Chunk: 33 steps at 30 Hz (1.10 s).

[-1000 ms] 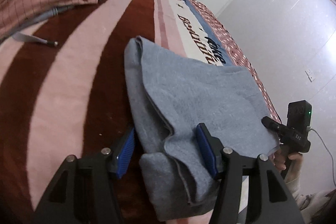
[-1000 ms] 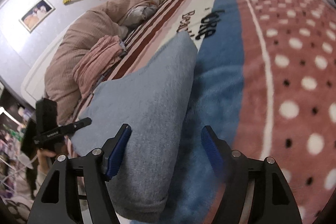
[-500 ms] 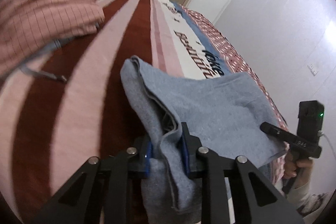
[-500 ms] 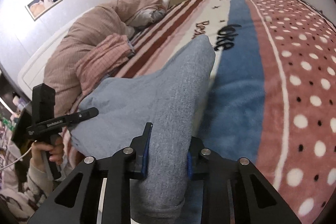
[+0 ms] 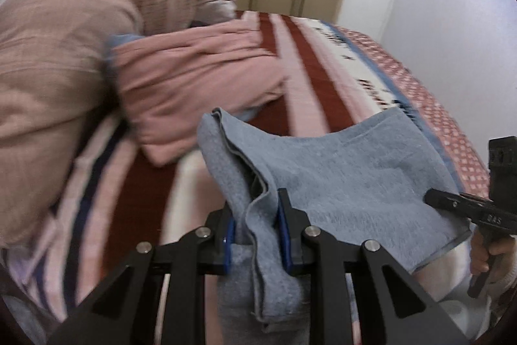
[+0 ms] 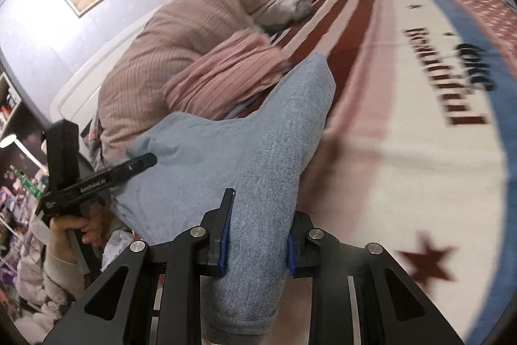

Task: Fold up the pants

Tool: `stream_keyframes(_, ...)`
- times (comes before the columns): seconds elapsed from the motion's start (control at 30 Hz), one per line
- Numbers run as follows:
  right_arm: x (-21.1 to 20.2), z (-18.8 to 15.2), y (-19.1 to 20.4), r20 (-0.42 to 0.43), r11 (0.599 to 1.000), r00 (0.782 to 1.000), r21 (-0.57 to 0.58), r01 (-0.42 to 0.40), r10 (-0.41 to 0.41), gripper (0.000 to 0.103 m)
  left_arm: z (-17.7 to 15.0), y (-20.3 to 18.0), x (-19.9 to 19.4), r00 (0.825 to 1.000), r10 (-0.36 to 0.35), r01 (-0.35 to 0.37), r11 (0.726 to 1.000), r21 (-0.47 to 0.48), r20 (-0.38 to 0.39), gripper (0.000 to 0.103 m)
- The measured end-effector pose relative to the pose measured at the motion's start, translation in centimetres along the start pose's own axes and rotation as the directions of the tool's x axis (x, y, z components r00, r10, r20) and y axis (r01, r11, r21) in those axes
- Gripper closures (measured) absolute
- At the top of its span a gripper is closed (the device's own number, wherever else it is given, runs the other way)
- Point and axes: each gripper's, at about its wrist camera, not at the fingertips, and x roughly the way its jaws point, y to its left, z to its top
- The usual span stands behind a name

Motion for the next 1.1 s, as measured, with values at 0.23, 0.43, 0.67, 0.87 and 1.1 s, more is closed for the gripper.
stream_keyframes(0.23, 6.1, 0.1, 5.9, -0.027, 0.994, 0.999, -0.103, -0.031, 0.028, 0.083, -0.9, 5.7, 0.7, 0.989, 0.144, -0.144, 0.99, 0.01, -0.027, 0.084)
stream_keyframes(0.43, 8.5, -1.4, 5.7, -0.074, 0.994, 0.997, -0.105, -0.028, 0.02, 0.081, -3.3, 8.3, 2.6, 0.985, 0.162, -0.166, 0.985, -0.054, -0.059, 0.076)
stream_keyframes(0.67, 7.1, -1.9, 4.8, -0.1, 0.994, 0.995, -0.108, -0.022, 0.011, 0.069, -5.3, 7.9, 3.2, 0.966, 0.256, -0.258, 0.958, -0.123, -0.029, 0.059)
stream_keyframes(0.87, 4.0, -2.2, 3.9, -0.072, 0.99, 0.997, -0.142, 0.022, -0.032, 0.051, -4.9, 6.5, 0.4, 0.935, 0.354, -0.35, 0.929, -0.121, 0.017, 0.051)
stream_keyframes(1.1, 0.6, -2.8, 2.3, -0.07, 0.986, 0.995, -0.159, 0.058, -0.069, 0.047, -4.0, 2.8, -4.0, 0.919, 0.376, -0.363, 0.924, -0.12, 0.118, 0.042)
